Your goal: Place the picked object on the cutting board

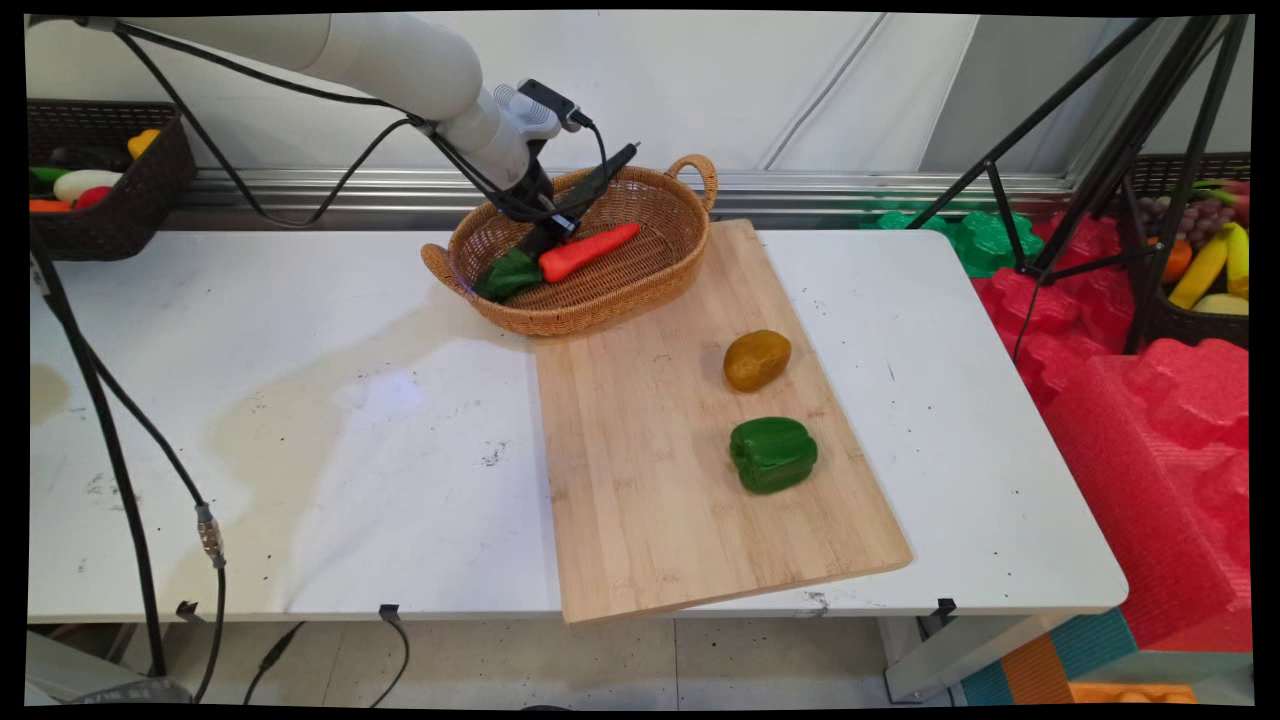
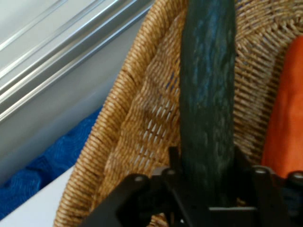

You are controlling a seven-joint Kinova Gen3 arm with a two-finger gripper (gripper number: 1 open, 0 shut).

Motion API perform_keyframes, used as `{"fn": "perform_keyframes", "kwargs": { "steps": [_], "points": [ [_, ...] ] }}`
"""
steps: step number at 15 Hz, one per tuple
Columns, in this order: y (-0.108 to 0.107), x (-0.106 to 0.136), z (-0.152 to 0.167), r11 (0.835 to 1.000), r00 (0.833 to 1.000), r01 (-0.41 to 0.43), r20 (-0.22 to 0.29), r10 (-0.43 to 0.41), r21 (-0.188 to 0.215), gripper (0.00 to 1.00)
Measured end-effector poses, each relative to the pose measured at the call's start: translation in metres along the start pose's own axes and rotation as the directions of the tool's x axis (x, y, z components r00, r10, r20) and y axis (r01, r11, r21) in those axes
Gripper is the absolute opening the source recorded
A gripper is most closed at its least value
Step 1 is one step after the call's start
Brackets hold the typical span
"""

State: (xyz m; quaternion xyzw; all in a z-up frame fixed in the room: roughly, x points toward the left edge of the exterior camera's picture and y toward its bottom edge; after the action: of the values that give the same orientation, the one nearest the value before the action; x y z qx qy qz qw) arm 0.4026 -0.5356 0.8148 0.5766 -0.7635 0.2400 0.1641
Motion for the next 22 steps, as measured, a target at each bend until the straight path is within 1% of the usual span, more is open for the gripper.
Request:
{"fn": "perform_keyframes", "kwargs": {
  "steps": [4,9,13,16,19,22],
  "points": [
    [0.005,-0.003,-0.011,1.0,1.0,0.02,-0.021,-0.02,0.001,0.0],
    [0.012,0.003,-0.04,1.0,0.996,0.022,-0.081,-0.021,0.013,0.0],
    [0.021,0.022,-0.084,1.0,0.986,0.005,-0.168,-0.001,0.026,0.0],
    [0.033,0.033,-0.122,1.0,0.973,0.01,-0.232,-0.004,0.028,0.0],
    [0.043,0.033,-0.148,0.999,0.966,0.029,-0.257,-0.022,0.022,0.0],
    [0.062,0.022,-0.179,0.998,0.965,0.055,-0.256,-0.054,-0.003,0.0]
  ]
}}
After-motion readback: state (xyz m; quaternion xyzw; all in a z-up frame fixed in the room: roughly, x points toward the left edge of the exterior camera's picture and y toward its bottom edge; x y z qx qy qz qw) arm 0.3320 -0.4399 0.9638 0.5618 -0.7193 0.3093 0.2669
